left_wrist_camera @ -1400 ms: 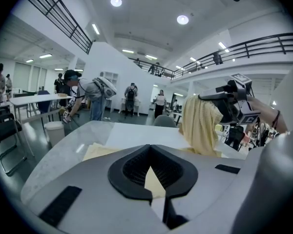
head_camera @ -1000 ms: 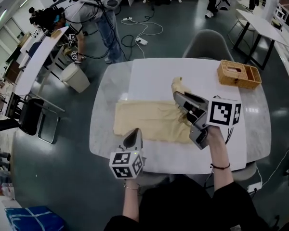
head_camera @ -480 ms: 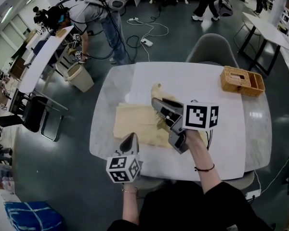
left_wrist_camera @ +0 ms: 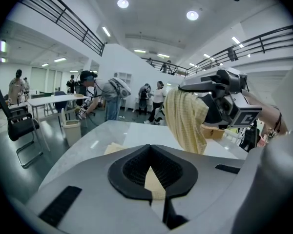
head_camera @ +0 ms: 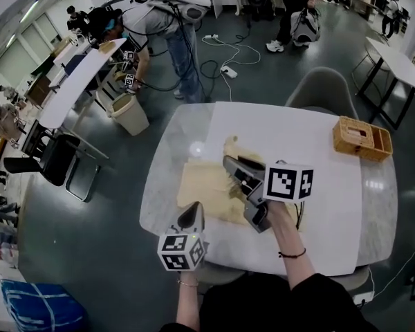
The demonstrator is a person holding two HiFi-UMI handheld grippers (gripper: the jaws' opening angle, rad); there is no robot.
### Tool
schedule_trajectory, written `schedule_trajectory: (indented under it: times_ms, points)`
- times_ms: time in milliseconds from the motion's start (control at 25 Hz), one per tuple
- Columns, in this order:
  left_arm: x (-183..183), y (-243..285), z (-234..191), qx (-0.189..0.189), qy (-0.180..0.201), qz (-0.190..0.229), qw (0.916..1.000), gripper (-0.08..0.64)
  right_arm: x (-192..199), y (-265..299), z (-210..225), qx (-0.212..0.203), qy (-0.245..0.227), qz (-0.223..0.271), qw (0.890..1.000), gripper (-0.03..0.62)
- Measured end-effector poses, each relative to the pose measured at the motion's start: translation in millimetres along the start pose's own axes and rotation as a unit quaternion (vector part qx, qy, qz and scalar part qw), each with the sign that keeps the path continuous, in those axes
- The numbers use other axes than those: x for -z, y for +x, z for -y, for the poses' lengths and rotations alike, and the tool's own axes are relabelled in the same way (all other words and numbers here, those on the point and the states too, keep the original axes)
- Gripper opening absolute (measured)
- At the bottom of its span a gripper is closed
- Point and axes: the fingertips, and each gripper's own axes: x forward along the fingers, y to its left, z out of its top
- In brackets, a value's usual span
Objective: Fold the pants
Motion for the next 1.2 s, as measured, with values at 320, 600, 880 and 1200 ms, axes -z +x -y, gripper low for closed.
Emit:
schedule_trajectory:
  times_ms: [320, 600, 880, 1200]
  points:
    - [-2.9, 1.4, -44.5, 0.016, -0.003, -0.003, 0.9999, 0.014, 28.0, 52.3, 7.0, 0.035, -0.004, -0.023, 0.999, 0.084]
    - [5.5, 1.7, -79.4, 0.02, -0.017, -0.016, 0.9995, 0.014, 54.3, 89.5, 15.5, 0.058, -0.002, -0.045, 0.997, 0.084]
    - [15.6, 9.2, -92.9, 0.036, -0.021, -0.029, 0.9987, 0.014, 80.1, 121.2, 37.6, 0.082, 0.0, -0.066, 0.994, 0.085]
    - [31.1, 17.9, -107.6, 0.044, -0.033, -0.047, 0.9974, 0.014, 119.2, 154.6, 70.4, 0.128, -0.012, -0.104, 0.986, 0.086]
